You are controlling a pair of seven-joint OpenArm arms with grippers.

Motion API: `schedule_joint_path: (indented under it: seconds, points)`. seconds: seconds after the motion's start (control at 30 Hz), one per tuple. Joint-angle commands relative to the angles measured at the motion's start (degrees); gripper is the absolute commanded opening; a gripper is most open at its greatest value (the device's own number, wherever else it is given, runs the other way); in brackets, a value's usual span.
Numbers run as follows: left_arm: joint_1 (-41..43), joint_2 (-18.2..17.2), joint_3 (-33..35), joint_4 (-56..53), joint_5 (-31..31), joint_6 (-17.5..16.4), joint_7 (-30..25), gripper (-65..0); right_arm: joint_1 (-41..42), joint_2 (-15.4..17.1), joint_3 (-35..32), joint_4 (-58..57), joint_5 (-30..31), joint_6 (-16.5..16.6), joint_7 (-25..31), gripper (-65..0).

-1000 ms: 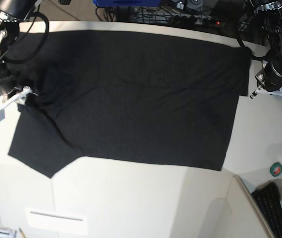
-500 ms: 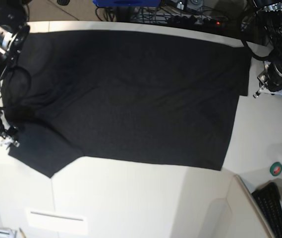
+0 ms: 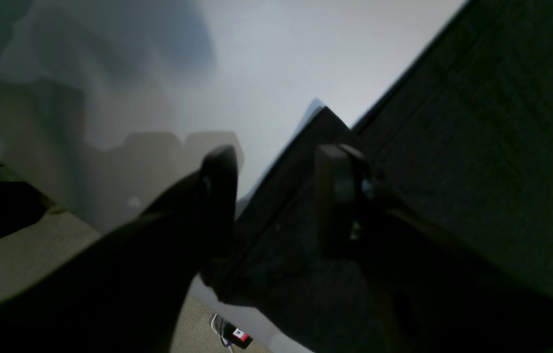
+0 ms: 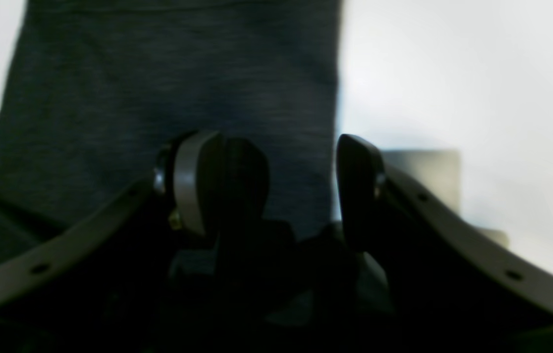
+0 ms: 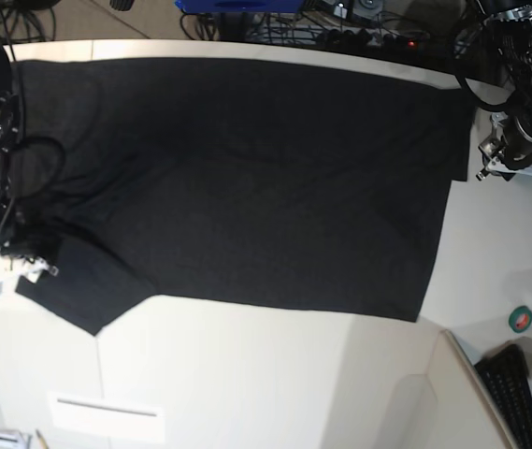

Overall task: Layout the t-shirt on the table in an organized manner, then fold the t-shirt properly
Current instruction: 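Move the right gripper to the hem corner and grasp it, then move the left gripper to the other hem corner and grasp it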

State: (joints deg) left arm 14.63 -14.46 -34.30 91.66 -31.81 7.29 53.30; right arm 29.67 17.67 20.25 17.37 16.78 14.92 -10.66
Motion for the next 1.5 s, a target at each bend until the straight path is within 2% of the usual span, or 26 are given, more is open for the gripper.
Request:
schedule_joint_path:
  seconds: [0.0, 0.07, 0.13, 0.23, 0.43, 0.53, 0.6, 0.7, 0.77, 0.9, 1.0, 1.1, 1.23, 1.47]
  points:
    - [-0.2, -0.9, -0.3, 1.0, -0.3, -0.4, -0.9, -39.5, 1.2, 0.3, -0.1, 0.3, 0.2, 0.2, -0.3, -30.9]
    - [-0.1, -0.9, -0.7, 1.0, -0.3, -0.4, -0.9, -39.5, 1.1, 0.2, -0.1, 0.1, 0.2, 0.0, -0.3, -31.1]
    - [-0.1, -0.8, -3.0, 1.0, -0.3, -0.4, -0.9, -39.5, 1.0, 0.2, -0.1, 0.1, 0.2, -2.0, -0.3, -32.7]
    - [-0.1, -0.7, -5.7, 1.0, -0.3, -0.5, -0.8, -39.5, -0.1, 0.2, -0.1, 0.4, 0.2, -4.1, 0.0, -42.8]
    - [-0.1, -0.9, -5.7, 1.0, -0.3, -0.5, -0.8, -39.5, -1.1, 0.2, -0.1, 4.8, 0.2, -4.2, 0.1, -64.2]
    - [-0.6, -0.9, -5.6, 1.0, -0.3, -0.5, -0.9, -39.3, -2.7, -0.3, 0.0, 11.3, 0.3, -4.4, -1.3, -65.0]
    - [-1.8, -0.9, -5.5, 1.0, -0.3, -0.6, -0.9, -39.2, -4.3, -1.2, 0.3, 17.4, 0.3, -4.4, -4.9, -65.0]
    - [-5.3, -3.1, -3.1, -1.2, -0.3, -2.8, -0.9, -39.0, -7.8, -1.9, 0.3, 28.3, 0.4, -4.4, -9.5, -65.0]
    - [-8.6, -5.0, 0.7, -6.5, -0.3, -4.3, -0.9, -39.0, -9.6, -3.3, 0.2, 34.5, 0.3, -4.4, -10.6, -65.0]
    - [-17.7, -7.9, 7.3, -20.7, -0.3, -4.5, -1.4, -39.0, -11.4, -4.1, 0.2, 42.9, 0.2, -4.4, -14.4, -65.0]
    - [-22.9, -8.2, 10.7, -28.3, -0.3, -4.5, -6.7, -39.0, -11.6, -4.1, 0.3, 46.0, 0.4, -4.4, -17.4, -65.0]
    - [-27.3, -9.1, 16.6, -34.3, -0.3, -4.5, -11.1, -39.0, -12.8, -4.1, 0.3, 48.8, 0.4, -4.4, -18.1, -65.0]
    - [-32.5, -9.0, 22.0, -40.9, -0.3, -4.6, -14.7, -39.0, -14.7, -4.1, 0.3, 52.7, 0.4, -4.4, -18.8, -65.0]
    - [-39.7, -8.7, 29.6, -52.6, -0.5, -4.6, -21.1, -39.0, -14.9, -4.1, 0.0, 53.2, 0.4, -4.3, -18.9, -65.0]
